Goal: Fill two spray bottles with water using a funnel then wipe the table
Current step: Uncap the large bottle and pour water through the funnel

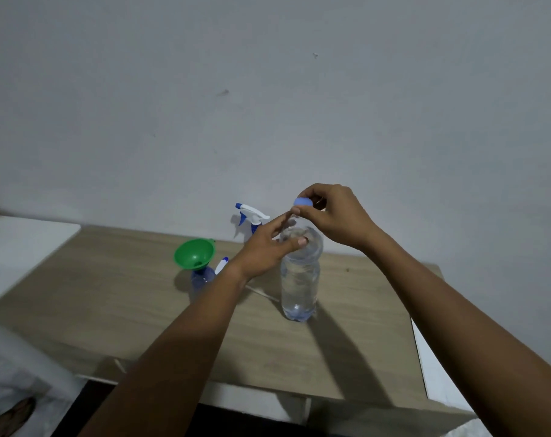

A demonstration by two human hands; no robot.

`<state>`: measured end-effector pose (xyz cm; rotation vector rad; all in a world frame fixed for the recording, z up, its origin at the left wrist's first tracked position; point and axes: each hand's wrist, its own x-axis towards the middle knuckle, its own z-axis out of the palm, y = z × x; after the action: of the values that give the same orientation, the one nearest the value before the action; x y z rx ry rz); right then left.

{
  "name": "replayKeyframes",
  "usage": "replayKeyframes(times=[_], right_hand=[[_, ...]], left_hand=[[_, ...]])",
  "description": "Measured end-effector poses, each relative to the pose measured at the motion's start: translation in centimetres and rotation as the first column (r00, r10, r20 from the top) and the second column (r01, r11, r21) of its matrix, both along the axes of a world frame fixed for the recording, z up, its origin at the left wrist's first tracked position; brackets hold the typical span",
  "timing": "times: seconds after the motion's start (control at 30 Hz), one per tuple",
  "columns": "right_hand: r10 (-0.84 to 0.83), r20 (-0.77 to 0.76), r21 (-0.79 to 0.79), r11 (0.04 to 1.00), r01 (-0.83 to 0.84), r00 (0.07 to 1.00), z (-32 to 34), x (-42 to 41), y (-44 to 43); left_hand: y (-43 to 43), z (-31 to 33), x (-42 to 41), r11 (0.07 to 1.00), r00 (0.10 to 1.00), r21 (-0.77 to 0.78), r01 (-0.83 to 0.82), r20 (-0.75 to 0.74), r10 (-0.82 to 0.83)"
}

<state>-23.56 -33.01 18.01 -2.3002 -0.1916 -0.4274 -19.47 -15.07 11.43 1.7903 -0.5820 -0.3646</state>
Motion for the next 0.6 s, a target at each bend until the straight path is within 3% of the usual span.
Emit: replayKeyframes(times=[0.17,0.43,0.6], right_hand=[[0.105,-0.005,-0.090,0.990,-0.105,0.994,-0.1,0.0,-0.7],[-0.095,0.002,-0.038,0.995,0.095,0.995,0.3,0.1,0.5],[-0.005,-0.031,-0.032,0.999,0.004,1.000,0.5,-0.2,-0.1]], left_hand=[[0.1,0.3,-0.5,1.000,1.000,-0.008,0.002,0.003,-0.002],[0.2,0.3,-0.3,1.000,1.000,0.017,-0.008,-0.013,0.009],[0.1,0.7,-0.3,1.000,1.000,0.014,0.026,-0.013,-0.026]])
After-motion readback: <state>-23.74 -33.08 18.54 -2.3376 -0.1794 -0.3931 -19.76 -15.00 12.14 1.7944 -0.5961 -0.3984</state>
